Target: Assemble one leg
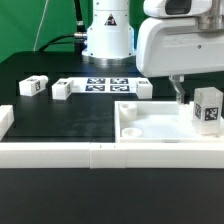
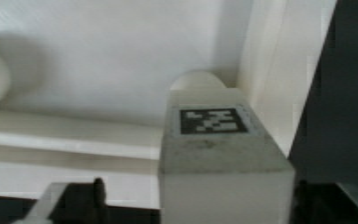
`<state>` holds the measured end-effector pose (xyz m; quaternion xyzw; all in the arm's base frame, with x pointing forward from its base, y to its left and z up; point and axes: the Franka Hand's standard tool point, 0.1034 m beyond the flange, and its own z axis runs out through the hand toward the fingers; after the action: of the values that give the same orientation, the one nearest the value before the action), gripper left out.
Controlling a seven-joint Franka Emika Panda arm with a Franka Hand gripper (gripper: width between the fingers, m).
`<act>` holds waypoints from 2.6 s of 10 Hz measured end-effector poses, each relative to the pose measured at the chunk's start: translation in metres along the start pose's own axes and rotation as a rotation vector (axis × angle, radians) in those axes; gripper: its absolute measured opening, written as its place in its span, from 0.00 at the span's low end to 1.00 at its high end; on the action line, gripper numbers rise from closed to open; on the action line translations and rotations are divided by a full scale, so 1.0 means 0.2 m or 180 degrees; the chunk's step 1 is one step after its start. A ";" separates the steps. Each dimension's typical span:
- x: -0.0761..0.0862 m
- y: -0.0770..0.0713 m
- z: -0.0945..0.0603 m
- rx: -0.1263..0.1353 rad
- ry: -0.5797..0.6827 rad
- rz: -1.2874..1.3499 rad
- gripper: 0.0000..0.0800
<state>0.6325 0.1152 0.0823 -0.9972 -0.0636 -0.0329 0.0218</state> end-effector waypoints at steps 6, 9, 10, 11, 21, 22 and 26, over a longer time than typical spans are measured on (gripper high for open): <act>-0.01 -0.02 0.01 0.0056 -0.0014 0.0716 0.36; -0.01 -0.01 0.01 0.0092 -0.0007 0.2056 0.36; -0.01 0.00 0.01 0.0118 -0.0021 0.2568 0.36; -0.02 0.00 0.01 0.0114 -0.0023 0.2913 0.36; 0.00 0.00 0.01 0.0205 -0.0056 0.4793 0.57; 0.00 0.00 0.01 0.0206 -0.0053 0.4709 0.73; 0.00 -0.03 0.01 0.0201 -0.0005 0.3260 0.81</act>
Offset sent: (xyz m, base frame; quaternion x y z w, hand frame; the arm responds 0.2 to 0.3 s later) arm 0.0000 0.0000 0.0000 0.0000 0.0000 0.0799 0.9968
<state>0.6310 0.1204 0.0800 -0.8993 0.4321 -0.0153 0.0651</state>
